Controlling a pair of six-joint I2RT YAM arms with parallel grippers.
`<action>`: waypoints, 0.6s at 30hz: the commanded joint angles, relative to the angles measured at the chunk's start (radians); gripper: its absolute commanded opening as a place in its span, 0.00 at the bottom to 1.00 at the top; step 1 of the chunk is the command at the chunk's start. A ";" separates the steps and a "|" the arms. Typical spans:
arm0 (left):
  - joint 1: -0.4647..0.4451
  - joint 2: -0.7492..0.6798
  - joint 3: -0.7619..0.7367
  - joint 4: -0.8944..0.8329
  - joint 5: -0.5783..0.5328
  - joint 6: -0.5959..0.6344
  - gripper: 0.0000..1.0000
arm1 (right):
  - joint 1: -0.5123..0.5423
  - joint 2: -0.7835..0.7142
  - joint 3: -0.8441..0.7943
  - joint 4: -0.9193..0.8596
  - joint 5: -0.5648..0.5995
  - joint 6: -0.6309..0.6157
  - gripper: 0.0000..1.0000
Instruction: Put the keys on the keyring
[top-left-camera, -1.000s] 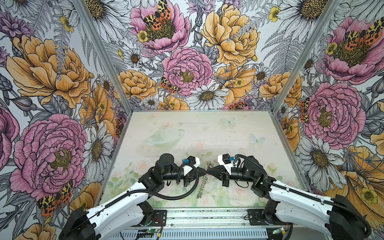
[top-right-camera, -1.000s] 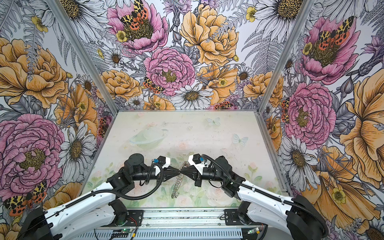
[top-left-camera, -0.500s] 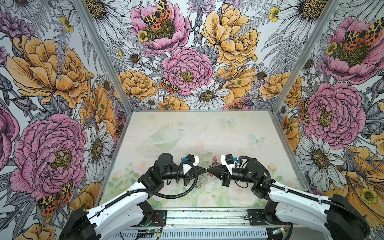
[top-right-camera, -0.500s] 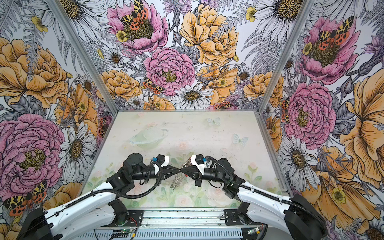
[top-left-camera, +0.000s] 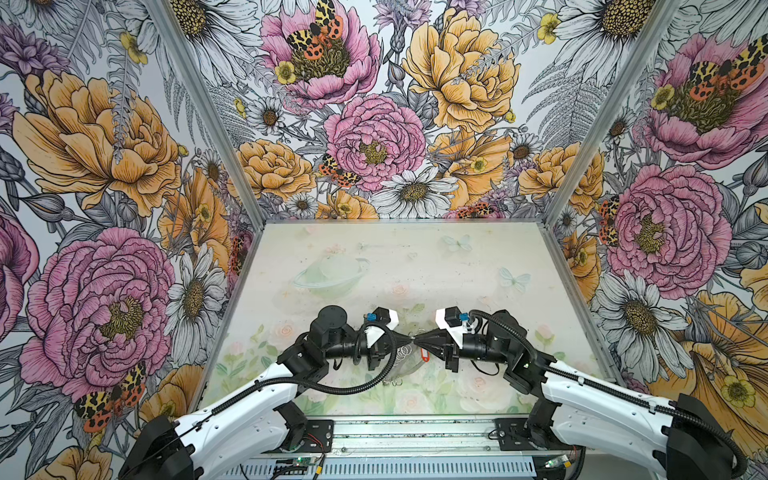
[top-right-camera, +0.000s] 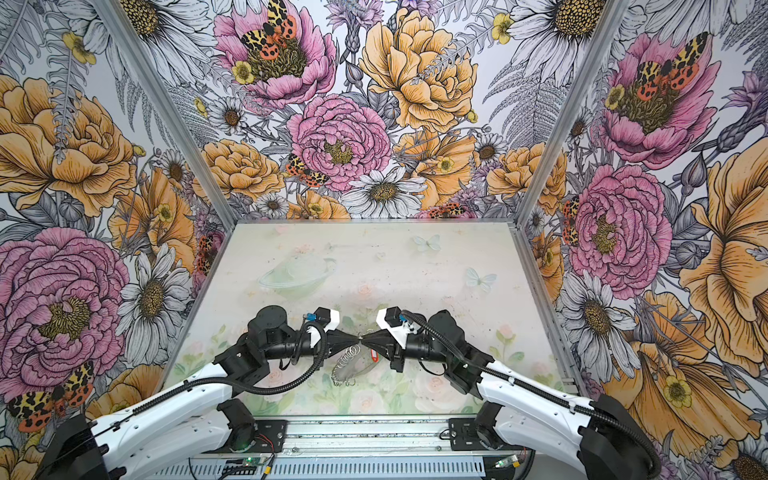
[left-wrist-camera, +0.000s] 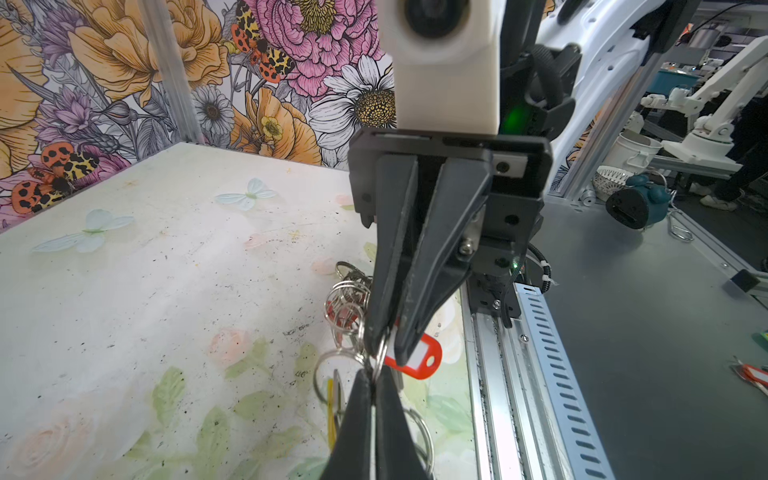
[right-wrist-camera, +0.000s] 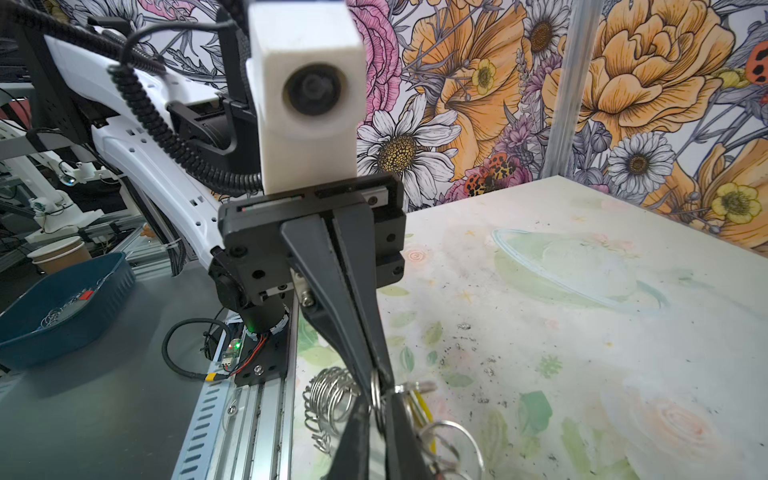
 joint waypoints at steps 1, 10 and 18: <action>-0.014 0.015 0.006 -0.042 -0.057 0.043 0.00 | -0.004 -0.024 0.111 -0.226 0.035 -0.059 0.18; -0.022 0.028 0.013 -0.055 -0.072 0.050 0.00 | 0.002 0.054 0.196 -0.381 0.049 -0.047 0.18; -0.023 0.022 0.013 -0.054 -0.058 0.051 0.00 | 0.014 0.080 0.186 -0.388 0.026 -0.073 0.19</action>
